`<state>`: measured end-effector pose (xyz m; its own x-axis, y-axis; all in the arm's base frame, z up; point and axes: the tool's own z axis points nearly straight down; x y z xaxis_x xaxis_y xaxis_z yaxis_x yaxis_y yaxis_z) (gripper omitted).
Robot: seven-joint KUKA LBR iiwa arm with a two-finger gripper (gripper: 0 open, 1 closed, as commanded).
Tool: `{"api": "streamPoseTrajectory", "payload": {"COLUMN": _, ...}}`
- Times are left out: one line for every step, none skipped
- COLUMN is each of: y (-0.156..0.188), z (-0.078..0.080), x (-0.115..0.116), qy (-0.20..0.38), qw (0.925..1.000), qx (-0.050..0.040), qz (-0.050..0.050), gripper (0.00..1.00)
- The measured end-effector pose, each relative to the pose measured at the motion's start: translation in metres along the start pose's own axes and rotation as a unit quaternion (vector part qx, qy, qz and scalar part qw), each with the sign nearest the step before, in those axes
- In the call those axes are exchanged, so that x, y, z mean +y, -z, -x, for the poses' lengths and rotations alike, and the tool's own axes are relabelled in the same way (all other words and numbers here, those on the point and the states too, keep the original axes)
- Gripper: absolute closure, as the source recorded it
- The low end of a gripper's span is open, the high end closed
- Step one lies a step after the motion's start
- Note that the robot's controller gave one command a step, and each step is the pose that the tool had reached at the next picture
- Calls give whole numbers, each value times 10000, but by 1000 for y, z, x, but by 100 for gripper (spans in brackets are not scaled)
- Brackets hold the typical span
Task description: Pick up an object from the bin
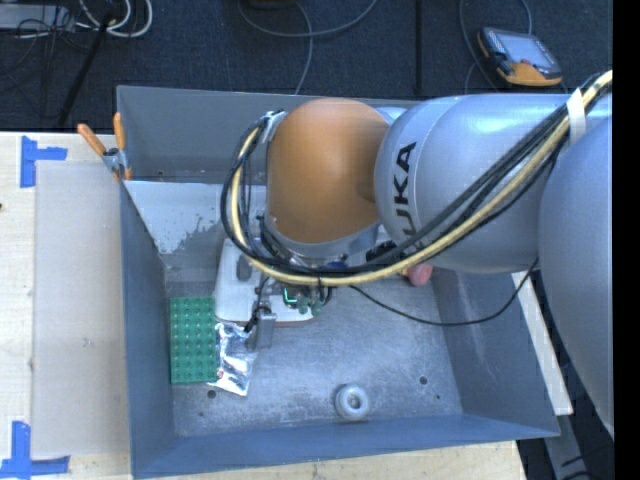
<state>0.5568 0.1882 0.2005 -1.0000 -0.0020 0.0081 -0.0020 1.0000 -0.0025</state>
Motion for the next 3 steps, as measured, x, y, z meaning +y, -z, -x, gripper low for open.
{"api": "streamPoseTrajectory", "payload": {"y": 5, "z": 2, "x": -1, "qy": -28, "qw": 10000, "qx": -36, "qz": 13, "gripper": 100}}
{"api": "streamPoseTrajectory", "payload": {"y": 5, "z": 2, "x": -1, "qy": -36, "qw": 10000, "qx": -35, "qz": 14, "gripper": 0}}
{"api": "streamPoseTrajectory", "payload": {"y": -117, "z": -8, "x": 43, "qy": 2141, "qw": 9768, "qx": -21, "qz": 4, "gripper": 0}}
